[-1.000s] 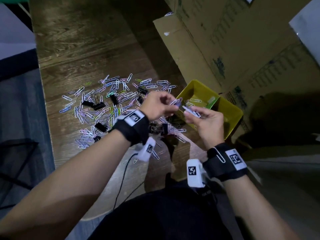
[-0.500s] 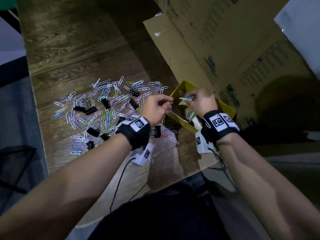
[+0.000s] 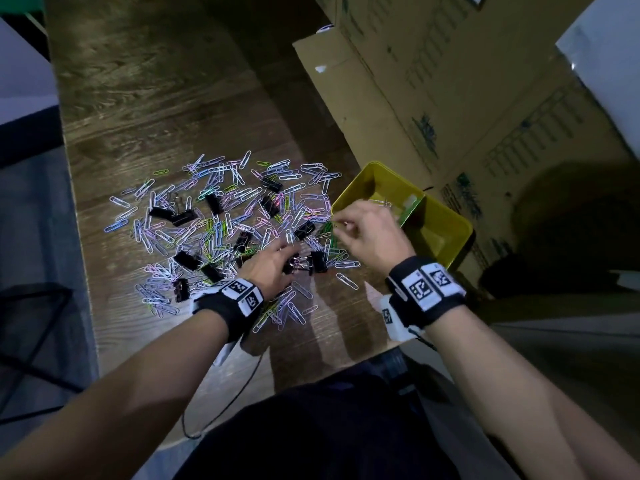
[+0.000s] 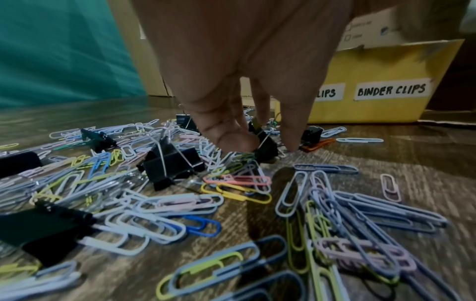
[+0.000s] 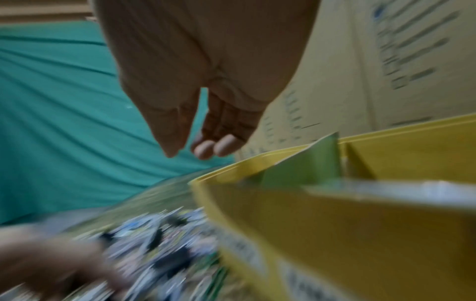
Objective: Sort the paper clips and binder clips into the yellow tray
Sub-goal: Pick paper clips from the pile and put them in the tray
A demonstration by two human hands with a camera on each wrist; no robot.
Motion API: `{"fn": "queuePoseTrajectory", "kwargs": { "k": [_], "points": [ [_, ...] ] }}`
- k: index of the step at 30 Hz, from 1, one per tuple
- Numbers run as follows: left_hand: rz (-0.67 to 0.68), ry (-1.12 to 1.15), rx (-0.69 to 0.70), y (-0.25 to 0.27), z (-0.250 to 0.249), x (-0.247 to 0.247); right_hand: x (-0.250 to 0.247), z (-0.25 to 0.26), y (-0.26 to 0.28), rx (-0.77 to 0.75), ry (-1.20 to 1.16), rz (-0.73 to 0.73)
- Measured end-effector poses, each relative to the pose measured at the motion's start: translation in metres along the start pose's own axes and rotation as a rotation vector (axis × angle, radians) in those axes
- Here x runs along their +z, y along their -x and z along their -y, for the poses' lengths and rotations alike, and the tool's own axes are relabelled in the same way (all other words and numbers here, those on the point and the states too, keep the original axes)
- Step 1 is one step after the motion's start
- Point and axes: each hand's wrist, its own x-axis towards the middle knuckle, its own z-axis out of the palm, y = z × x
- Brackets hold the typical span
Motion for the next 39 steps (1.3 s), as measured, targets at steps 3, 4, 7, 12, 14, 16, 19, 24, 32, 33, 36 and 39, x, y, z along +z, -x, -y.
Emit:
{"fn": "queuePoseTrajectory", "kwargs": {
  "k": [3,4,7,12,14,16,19,24,32,33,36,39],
  "points": [
    [0.005,-0.003,-0.007,-0.004,-0.001,0.003,0.027,0.011,0.01,-0.033,0.051,0.21],
    [0.007,0.009,-0.011,-0.005,-0.001,0.003,0.037,0.013,0.011,-0.004,0.079,0.277],
    [0.011,0.049,0.005,-0.007,0.003,0.002,0.06,0.012,0.011,0.059,0.161,0.38],
    [-0.024,0.095,0.058,-0.002,0.02,-0.005,0.078,0.012,0.003,0.075,0.198,0.34],
    [-0.048,0.096,0.063,-0.001,0.026,-0.01,0.081,0.012,0.001,0.07,0.19,0.321],
    [-0.064,0.11,0.047,-0.003,0.03,-0.016,0.081,0.013,-0.002,0.067,0.138,0.305],
    [-0.111,0.186,-0.016,-0.007,0.035,-0.023,0.078,0.015,-0.007,0.08,0.056,0.262],
    [-0.26,0.4,-0.135,-0.019,0.034,-0.034,0.082,0.006,-0.005,0.182,0.103,0.241],
    [-0.34,0.493,-0.304,-0.034,0.039,-0.035,0.094,0.002,0.023,-0.065,0.185,0.382],
    [-0.339,0.494,-0.304,-0.034,0.038,-0.035,0.095,0.002,0.023,-0.082,0.168,0.373],
    [-0.387,0.456,-0.27,-0.025,0.033,-0.035,0.097,-0.001,0.021,0.049,0.131,0.327],
    [-0.46,0.32,-0.255,-0.004,0.026,-0.031,0.105,0.0,0.023,0.039,0.193,0.429]
  ]
}}
